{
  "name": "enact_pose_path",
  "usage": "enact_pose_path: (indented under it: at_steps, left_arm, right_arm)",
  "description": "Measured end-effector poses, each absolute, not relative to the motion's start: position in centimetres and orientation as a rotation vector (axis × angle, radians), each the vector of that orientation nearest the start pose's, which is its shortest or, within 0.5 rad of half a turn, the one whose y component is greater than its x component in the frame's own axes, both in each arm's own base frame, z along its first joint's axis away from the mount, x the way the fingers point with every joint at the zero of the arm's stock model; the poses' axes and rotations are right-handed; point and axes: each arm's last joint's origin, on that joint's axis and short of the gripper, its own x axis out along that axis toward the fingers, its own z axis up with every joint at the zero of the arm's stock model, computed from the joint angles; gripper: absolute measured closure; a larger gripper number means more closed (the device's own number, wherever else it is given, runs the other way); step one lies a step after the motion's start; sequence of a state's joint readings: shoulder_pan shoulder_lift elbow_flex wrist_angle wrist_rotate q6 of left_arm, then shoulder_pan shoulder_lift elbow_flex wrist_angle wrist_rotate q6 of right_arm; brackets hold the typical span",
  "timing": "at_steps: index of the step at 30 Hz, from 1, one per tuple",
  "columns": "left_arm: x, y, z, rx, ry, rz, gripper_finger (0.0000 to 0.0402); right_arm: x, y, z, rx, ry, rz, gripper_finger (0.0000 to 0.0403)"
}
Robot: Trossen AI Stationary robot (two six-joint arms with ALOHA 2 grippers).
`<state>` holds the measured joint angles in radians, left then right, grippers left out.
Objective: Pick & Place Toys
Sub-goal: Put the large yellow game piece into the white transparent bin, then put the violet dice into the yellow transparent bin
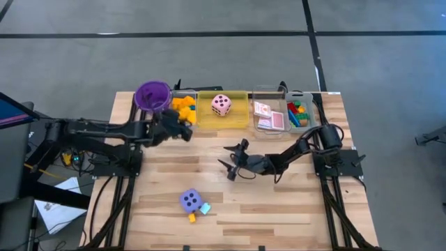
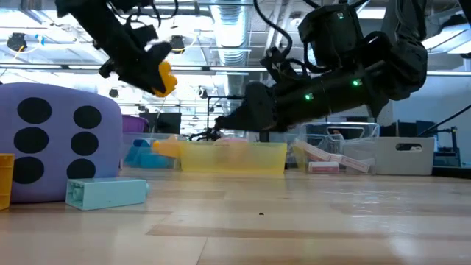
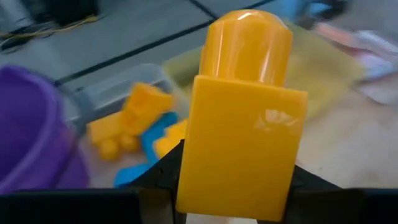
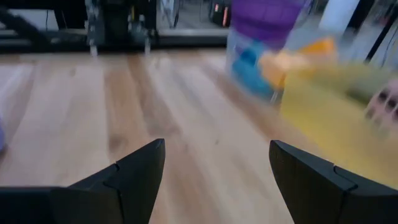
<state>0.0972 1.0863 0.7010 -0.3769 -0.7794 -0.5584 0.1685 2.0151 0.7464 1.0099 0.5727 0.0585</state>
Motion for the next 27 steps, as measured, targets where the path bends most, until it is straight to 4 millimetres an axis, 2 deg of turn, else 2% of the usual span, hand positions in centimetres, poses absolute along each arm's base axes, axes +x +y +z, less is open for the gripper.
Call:
enact_pose_path:
  at_steps: [4, 8, 12, 17, 21, 23, 27]
  left_arm:
    - [20.4, 6.3, 23.6, -0.253, 0.499, 1.105, 0.0286]
    - [19.6, 8.0, 23.1, -0.215, 0.544, 1.165, 0.0277]
    - [19.3, 8.4, 22.5, -0.183, 0.599, 1.151, 0.0181]
    - [19.3, 8.3, 22.0, -0.222, 0.633, 1.074, 0.0065]
    - [19.6, 7.9, 21.7, -0.3, 0.666, 0.921, 0.0012]
    - [20.0, 7.5, 21.7, -0.362, 0.672, 0.789, 0.001]
    - [21.2, 6.0, 22.3, -0.468, 0.631, 0.455, 0.0031]
  right_arm:
    - [35.3, 3.8, 11.0, -0.114, 0.175, -0.391, 0.0121]
    - [35.5, 3.3, 11.1, -0.107, 0.16, -0.32, 0.0121]
    - [35.6, 2.9, 11.1, -0.068, 0.155, -0.286, 0.0121]
    - [35.6, 2.7, 11.0, -0.068, 0.169, -0.28, 0.0121]
    - [35.6, 2.9, 10.9, -0.073, 0.182, -0.274, 0.0121]
    - [35.5, 3.2, 10.9, -0.074, 0.183, -0.266, 0.0121]
    - [35.5, 4.1, 10.9, -0.102, 0.183, -0.218, 0.0121]
